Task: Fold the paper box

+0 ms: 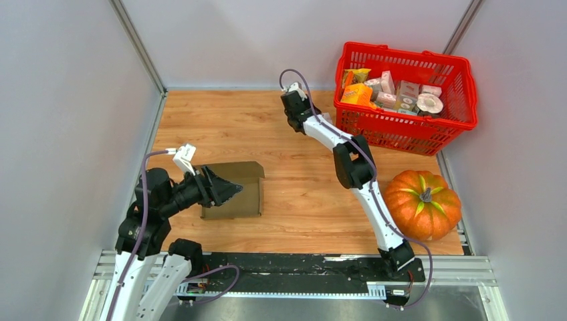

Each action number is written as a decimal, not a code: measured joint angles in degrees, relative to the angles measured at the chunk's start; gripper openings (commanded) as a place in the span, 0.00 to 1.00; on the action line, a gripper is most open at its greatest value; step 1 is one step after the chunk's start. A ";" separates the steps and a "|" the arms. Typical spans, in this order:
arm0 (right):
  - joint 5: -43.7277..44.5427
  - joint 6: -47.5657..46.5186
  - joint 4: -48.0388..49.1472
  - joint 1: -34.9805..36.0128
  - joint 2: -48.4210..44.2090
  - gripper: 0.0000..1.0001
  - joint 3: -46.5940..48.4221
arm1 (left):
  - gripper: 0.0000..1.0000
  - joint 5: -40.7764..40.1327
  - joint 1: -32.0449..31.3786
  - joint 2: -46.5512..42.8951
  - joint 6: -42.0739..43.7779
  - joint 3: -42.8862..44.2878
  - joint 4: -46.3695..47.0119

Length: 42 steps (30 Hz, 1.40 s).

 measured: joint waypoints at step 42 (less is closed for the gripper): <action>-22.77 18.43 -14.88 0.20 -15.58 0.00 -20.76 | 0.71 2.78 0.00 -4.59 0.48 1.60 -1.36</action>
